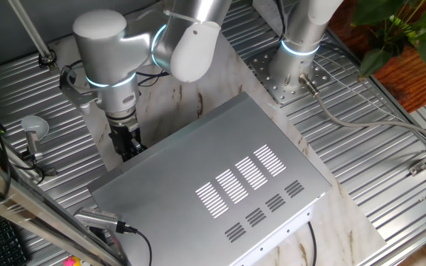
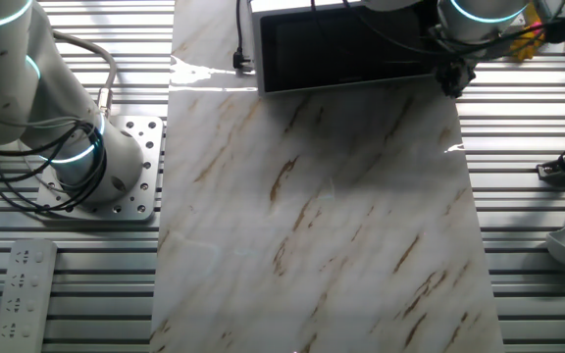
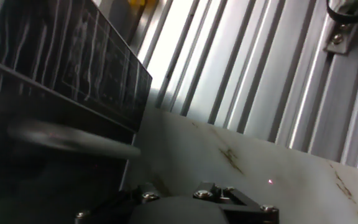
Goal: Open the microwave door
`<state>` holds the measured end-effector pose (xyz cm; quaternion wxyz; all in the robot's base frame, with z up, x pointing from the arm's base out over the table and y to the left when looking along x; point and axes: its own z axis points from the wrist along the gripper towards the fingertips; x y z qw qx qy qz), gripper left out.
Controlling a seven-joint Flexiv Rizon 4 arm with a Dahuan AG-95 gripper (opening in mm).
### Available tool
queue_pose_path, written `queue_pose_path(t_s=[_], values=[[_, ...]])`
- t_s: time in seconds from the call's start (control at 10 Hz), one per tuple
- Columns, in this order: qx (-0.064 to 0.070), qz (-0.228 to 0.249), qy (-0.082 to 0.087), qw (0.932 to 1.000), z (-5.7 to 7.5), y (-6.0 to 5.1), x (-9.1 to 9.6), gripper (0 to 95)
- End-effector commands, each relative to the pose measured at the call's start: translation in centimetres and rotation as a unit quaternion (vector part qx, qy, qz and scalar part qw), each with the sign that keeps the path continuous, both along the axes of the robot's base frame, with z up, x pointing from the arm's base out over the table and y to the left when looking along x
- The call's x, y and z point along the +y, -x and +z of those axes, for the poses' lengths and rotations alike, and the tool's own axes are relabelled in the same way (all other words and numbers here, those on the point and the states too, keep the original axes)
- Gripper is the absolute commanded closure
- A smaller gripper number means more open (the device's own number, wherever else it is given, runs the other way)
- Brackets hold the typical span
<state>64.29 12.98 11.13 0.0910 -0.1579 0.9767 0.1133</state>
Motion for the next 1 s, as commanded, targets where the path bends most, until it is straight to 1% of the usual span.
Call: queue_pose_path(t_s=[0.1,0.2,0.3,0.4,0.5,0.6,0.7,0.8,1.0], values=[[0.003,-0.005,0.001,1.0000,-0.2,0.8,-1.7,57.0],[0.004,-0.009,0.000,0.9999,-0.4,1.0,-2.4,57.0],[0.005,-0.007,0.000,1.0000,-0.4,1.0,-2.4,57.0],[0.004,-0.005,-0.004,1.0000,-0.4,1.0,-2.3,57.0],[0.004,-0.006,-0.011,0.9999,-0.5,0.9,-2.2,38.0],[0.003,-0.005,-0.017,0.9998,-0.7,0.6,-1.6,38.0],[0.000,-0.004,-0.020,0.9998,-0.7,0.3,-0.9,38.0],[0.001,-0.005,-0.022,0.9997,-0.6,0.2,-0.4,38.0],[0.002,-0.009,-0.023,0.9997,0.1,-0.2,1.2,38.0]])
